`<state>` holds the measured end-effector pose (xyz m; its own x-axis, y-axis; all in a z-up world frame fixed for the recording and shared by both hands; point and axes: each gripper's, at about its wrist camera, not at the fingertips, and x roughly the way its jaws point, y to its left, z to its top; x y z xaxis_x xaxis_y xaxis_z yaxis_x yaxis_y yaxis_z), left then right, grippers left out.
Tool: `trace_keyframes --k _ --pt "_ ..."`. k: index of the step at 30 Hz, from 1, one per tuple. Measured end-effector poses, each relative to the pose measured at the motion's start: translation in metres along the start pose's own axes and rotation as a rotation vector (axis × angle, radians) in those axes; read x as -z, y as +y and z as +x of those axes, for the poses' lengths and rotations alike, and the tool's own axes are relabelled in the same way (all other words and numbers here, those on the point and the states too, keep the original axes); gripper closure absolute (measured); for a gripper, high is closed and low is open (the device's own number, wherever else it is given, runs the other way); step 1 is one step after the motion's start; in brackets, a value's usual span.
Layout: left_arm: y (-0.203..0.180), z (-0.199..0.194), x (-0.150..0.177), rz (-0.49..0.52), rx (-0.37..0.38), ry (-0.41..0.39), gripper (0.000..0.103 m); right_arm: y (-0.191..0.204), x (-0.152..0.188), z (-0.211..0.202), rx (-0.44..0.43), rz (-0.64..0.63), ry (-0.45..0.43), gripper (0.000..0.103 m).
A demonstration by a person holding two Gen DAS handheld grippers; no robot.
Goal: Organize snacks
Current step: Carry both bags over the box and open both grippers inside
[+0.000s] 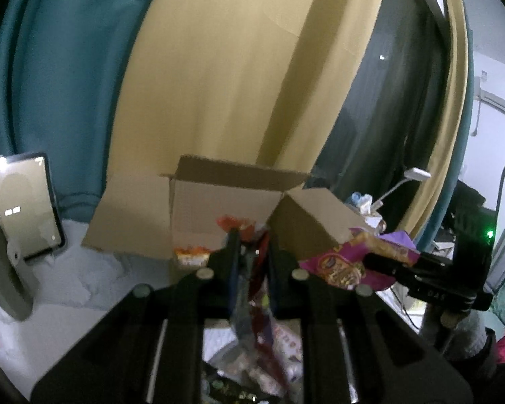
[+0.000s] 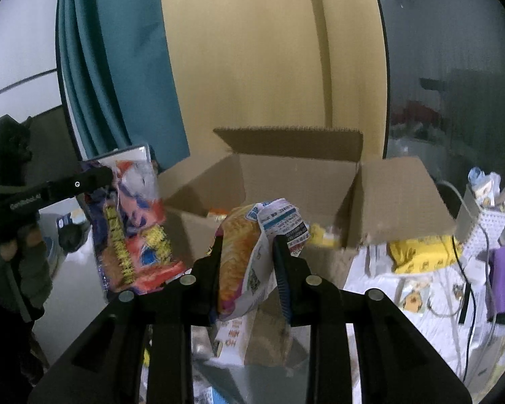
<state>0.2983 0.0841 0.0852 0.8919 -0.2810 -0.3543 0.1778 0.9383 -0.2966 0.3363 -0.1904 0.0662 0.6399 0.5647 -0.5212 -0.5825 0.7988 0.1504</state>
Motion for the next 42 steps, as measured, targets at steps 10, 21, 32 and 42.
trace_keyframes --k 10,21,32,42 --pt "0.0 0.017 -0.026 0.006 0.008 -0.044 0.096 -0.006 -0.03 0.02 -0.012 -0.016 -0.035 0.074" --pt "0.007 0.063 -0.063 0.038 -0.008 -0.076 0.096 -0.025 -0.054 0.049 0.004 0.0 -0.056 0.074" --pt "0.047 0.139 -0.06 0.004 -0.076 -0.008 0.095 -0.048 -0.069 0.11 0.044 0.061 -0.009 0.074" --pt "0.071 0.17 -0.046 -0.048 -0.111 0.117 0.043 -0.045 -0.085 0.153 0.054 0.154 -0.001 0.032"
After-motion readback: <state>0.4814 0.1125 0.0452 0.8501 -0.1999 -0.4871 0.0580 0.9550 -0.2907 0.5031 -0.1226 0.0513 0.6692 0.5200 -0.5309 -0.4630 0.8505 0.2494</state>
